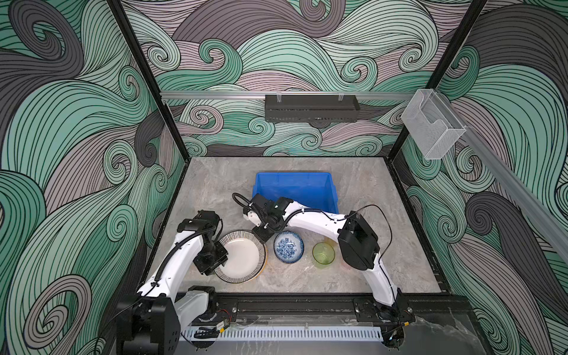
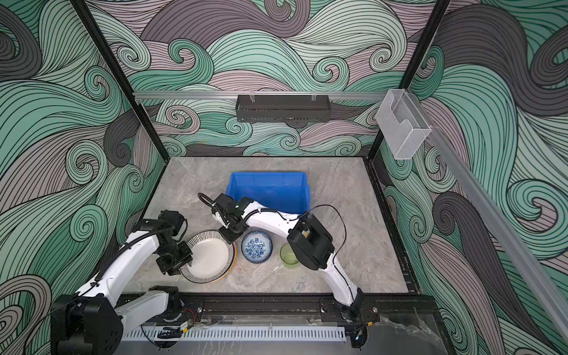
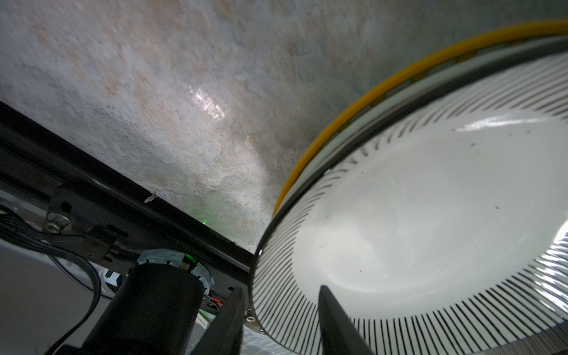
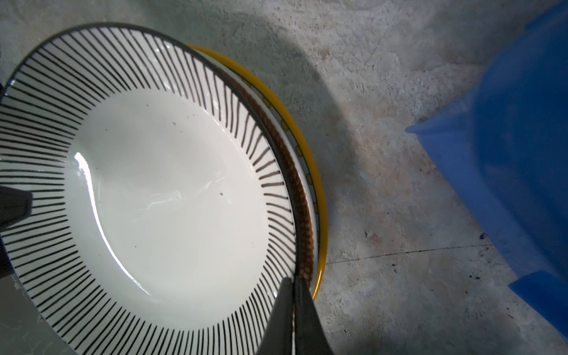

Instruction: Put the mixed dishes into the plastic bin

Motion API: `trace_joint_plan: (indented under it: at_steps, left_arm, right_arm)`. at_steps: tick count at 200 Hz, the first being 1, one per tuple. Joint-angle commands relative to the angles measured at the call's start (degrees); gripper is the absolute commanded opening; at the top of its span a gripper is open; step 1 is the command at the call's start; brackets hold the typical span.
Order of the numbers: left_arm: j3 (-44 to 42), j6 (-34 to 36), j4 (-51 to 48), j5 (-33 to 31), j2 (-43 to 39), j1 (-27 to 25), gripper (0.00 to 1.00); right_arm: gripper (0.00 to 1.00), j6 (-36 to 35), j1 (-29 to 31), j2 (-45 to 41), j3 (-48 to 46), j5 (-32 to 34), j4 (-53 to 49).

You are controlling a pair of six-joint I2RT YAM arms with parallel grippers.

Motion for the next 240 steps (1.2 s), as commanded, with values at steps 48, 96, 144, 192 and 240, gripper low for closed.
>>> trace_joint_plan:
  at_steps: [48, 96, 144, 192, 240]
  left_arm:
    - [0.06, -2.31, -2.03, -1.60, 0.95, -1.14, 0.47]
    - [-0.29, -4.06, -2.03, -2.70, 1.27, -1.59, 0.48]
    - [-0.73, -5.28, -2.12, -3.28, 1.06, -2.38, 0.44]
    - [-1.16, -6.59, -2.14, -3.98, 0.65, -3.73, 0.40]
    - [-1.44, -8.40, -2.64, -5.25, 0.34, -6.02, 0.42]
  right_arm:
    - [0.06, -0.98, 1.86, 0.21, -1.70, -2.91, -2.84]
    - [0.06, -1.28, 2.04, -0.05, -1.98, -3.09, -2.86]
    - [0.06, -1.55, 2.03, -0.27, -2.30, -3.02, -2.96]
    - [0.06, -1.56, 2.04, -0.51, -2.56, -2.91, -2.91]
    - [0.06, -1.55, 2.10, -0.84, -2.89, -2.92, -2.87]
